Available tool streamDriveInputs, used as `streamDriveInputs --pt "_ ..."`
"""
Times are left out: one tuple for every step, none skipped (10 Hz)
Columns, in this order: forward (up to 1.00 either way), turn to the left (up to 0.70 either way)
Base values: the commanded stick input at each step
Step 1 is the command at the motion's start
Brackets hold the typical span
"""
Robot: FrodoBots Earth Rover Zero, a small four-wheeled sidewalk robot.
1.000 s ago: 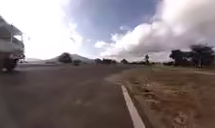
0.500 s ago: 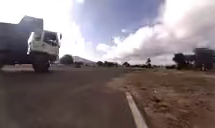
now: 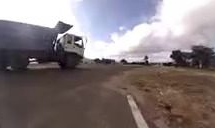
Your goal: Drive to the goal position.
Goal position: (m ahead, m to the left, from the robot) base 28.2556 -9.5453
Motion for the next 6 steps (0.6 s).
streamDriveInputs --pt "0.89 -0.30" --pt "0.87 -0.30" --pt "0.87 -0.27" --pt "0.87 -0.20" --pt "0.87 -0.13" --pt "0.87 -0.06"
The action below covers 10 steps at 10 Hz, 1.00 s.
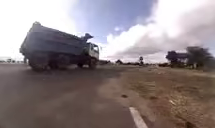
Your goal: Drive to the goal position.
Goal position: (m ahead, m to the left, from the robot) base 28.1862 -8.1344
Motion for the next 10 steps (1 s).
streamDriveInputs --pt "0.88 0.00" --pt "0.89 0.00" --pt "0.90 0.00" --pt "0.88 0.00" --pt "0.87 0.00" --pt "0.87 0.00" --pt "0.87 0.00" --pt "0.87 0.00" --pt "0.87 0.00" --pt "0.87 0.00"
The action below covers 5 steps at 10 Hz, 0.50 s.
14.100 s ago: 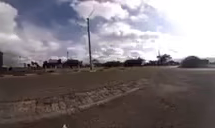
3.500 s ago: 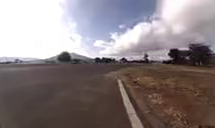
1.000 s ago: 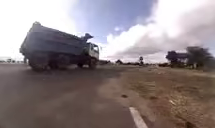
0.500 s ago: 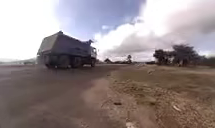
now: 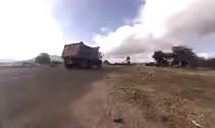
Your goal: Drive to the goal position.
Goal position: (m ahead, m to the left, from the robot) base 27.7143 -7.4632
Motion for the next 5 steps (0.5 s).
streamDriveInputs --pt "0.87 0.00" --pt "0.87 0.00" --pt "0.87 0.00" --pt "0.87 0.00" --pt "0.87 0.00"
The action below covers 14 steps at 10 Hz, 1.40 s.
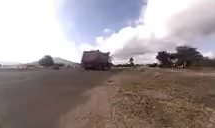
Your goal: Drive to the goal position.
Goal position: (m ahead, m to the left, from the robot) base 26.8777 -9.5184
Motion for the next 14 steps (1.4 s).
streamDriveInputs --pt "0.87 0.00" --pt "0.87 0.00" --pt "0.87 0.00" --pt "0.87 0.00" --pt "0.87 0.00" --pt "0.88 0.00" --pt "0.89 0.00" --pt "0.87 0.00" --pt "0.87 0.00" --pt "0.87 0.00" --pt "0.87 0.00" --pt "0.87 0.00" --pt "0.87 0.00" --pt "0.87 0.00"
